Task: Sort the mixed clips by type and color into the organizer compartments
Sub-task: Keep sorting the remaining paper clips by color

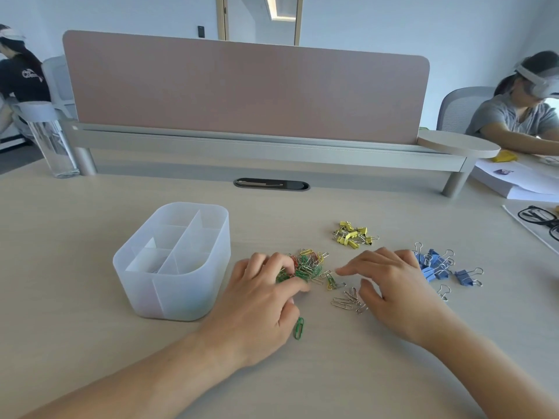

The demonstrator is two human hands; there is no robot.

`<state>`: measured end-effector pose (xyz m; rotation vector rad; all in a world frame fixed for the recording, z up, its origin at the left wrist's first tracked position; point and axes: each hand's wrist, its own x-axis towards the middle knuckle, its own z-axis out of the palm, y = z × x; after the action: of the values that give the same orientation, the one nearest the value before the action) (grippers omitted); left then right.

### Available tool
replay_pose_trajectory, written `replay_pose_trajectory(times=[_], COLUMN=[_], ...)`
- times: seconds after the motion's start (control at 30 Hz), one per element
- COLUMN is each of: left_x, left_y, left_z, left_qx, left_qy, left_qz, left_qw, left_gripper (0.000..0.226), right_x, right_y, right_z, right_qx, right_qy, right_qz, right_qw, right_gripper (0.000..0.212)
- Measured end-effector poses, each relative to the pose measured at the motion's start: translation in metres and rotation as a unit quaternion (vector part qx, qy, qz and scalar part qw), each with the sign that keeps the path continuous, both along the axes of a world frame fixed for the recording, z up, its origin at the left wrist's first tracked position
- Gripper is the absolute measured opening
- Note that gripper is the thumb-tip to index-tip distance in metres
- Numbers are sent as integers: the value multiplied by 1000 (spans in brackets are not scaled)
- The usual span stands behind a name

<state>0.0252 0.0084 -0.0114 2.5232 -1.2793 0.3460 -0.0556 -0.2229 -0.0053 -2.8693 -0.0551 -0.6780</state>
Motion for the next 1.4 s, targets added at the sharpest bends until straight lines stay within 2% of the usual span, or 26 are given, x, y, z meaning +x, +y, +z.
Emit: replay_pose_trajectory(times=[0.1, 0.23, 0.33, 0.5, 0.63, 0.77, 0.9, 1.07, 1.27, 1.4], left_x=[-2, -4, -3, -3, -3, -4, -7, -9, -4, -3], left_y=[-3, -7, -7, -6, -7, -6, -5, -7, -5, -5], left_z=[2, -1, -3, -2, -2, 0, 2, -1, 2, -1], left_qx=[-14, 21, 27, 19, 27, 3, -15, -15, -33, -17], left_qy=[-1, 36, 45, 48, 47, 38, 27, 37, 37, 37], left_qz=[-3, 3, 12, 8, 2, -17, -60, -119, -64, -45], left_qw=[1000, 999, 999, 999, 999, 999, 998, 992, 997, 998], left_gripper=[42, 63, 69, 62, 65, 58, 47, 47, 46, 55], right_x=[1, 1, 1, -1, 0, 1, 2, 4, 2, 0], right_y=[-1, 2, 1, 0, 1, 0, 1, 2, -2, -5], right_z=[-2, -3, -2, -1, -1, -1, 0, 0, 3, 6], right_qx=[-3, -5, 1, 0, -1, -8, -16, -33, -35, -18], right_qy=[27, 33, 33, 36, 31, 20, 18, 18, 17, 10], right_qz=[4, 27, 29, 29, 30, 28, 23, 31, 46, 34], right_qw=[1000, 999, 999, 999, 999, 999, 999, 999, 998, 999], right_gripper=[43, 44, 40, 27, 15, 20, 9, 11, 8, 3])
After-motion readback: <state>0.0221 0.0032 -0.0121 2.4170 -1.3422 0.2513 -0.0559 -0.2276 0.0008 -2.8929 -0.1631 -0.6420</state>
